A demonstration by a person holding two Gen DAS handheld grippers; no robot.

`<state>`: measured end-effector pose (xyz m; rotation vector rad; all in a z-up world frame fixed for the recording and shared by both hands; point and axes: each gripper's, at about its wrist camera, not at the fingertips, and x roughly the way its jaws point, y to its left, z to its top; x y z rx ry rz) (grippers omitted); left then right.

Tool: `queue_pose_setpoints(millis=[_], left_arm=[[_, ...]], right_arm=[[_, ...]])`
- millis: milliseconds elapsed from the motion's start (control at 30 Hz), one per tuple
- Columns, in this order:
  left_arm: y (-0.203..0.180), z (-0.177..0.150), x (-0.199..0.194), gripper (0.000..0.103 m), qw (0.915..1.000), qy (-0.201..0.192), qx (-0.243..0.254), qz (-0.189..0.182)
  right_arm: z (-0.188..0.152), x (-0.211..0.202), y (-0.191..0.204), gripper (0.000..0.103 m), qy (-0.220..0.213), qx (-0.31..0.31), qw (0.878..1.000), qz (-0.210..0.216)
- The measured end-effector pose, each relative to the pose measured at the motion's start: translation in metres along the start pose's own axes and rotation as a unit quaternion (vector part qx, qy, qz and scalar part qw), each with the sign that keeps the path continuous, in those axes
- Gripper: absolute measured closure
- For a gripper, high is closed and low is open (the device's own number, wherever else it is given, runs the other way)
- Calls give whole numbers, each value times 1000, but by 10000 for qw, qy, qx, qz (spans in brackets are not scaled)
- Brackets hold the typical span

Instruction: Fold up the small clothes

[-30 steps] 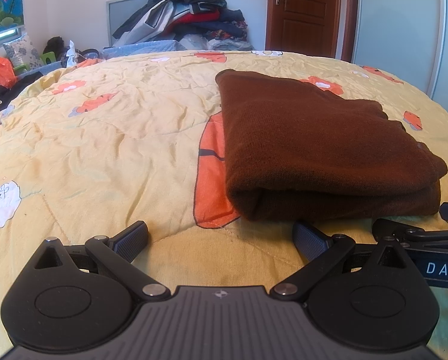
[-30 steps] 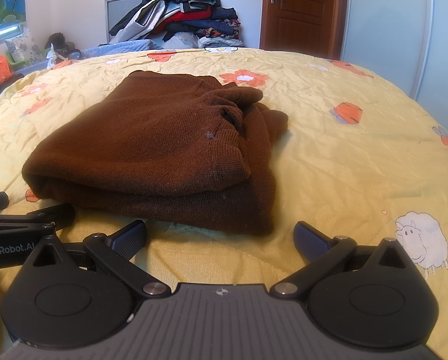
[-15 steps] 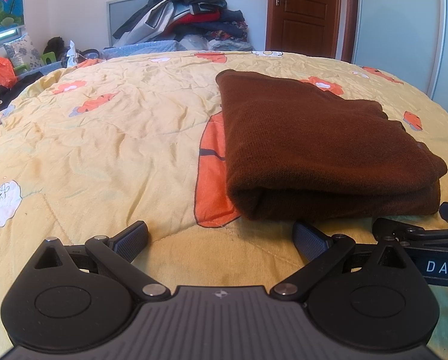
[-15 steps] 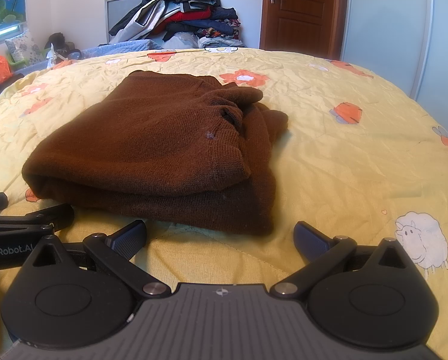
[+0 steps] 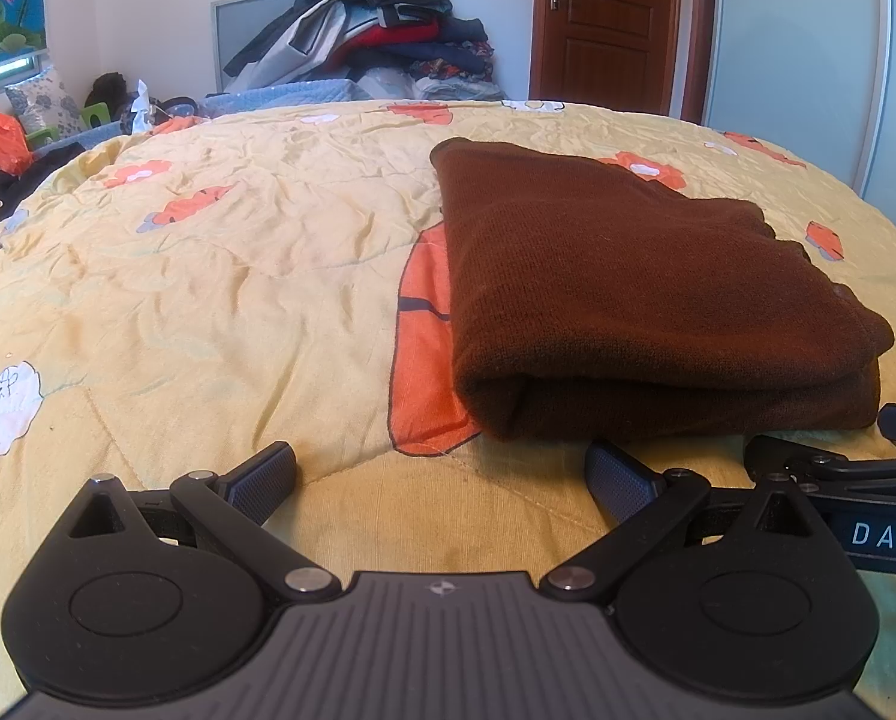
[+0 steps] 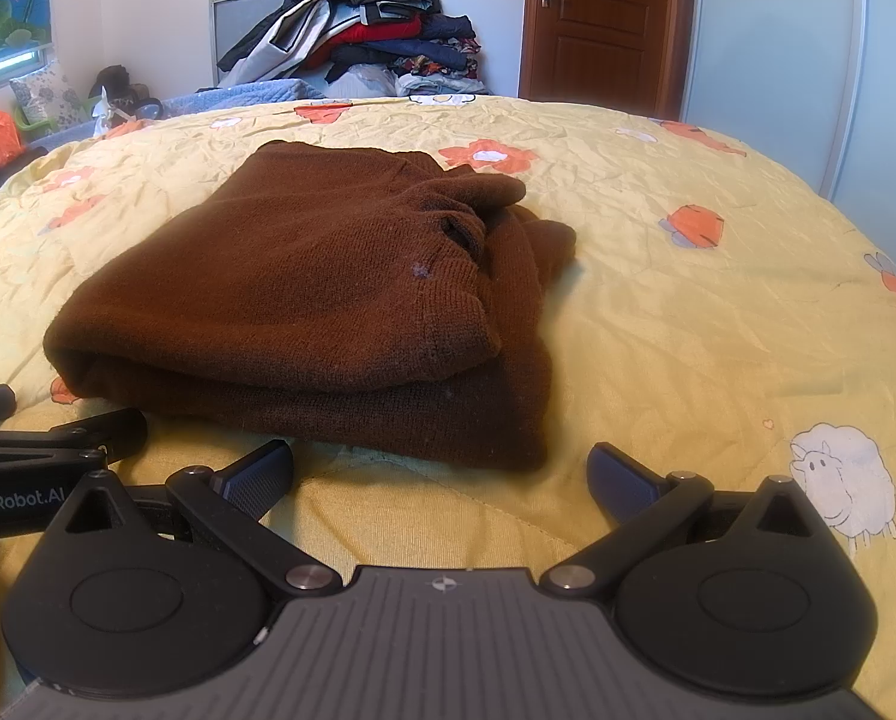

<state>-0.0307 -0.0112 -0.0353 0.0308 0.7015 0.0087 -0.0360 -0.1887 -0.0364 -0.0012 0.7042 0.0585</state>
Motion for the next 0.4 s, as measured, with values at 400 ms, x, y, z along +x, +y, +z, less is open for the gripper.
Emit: queue_pose_setpoints(millis=[400], left_arm=[[2, -2, -5, 0, 10000, -20, 11, -14]], right_arm=[[0, 0, 0, 0, 0, -2, 10000, -2]])
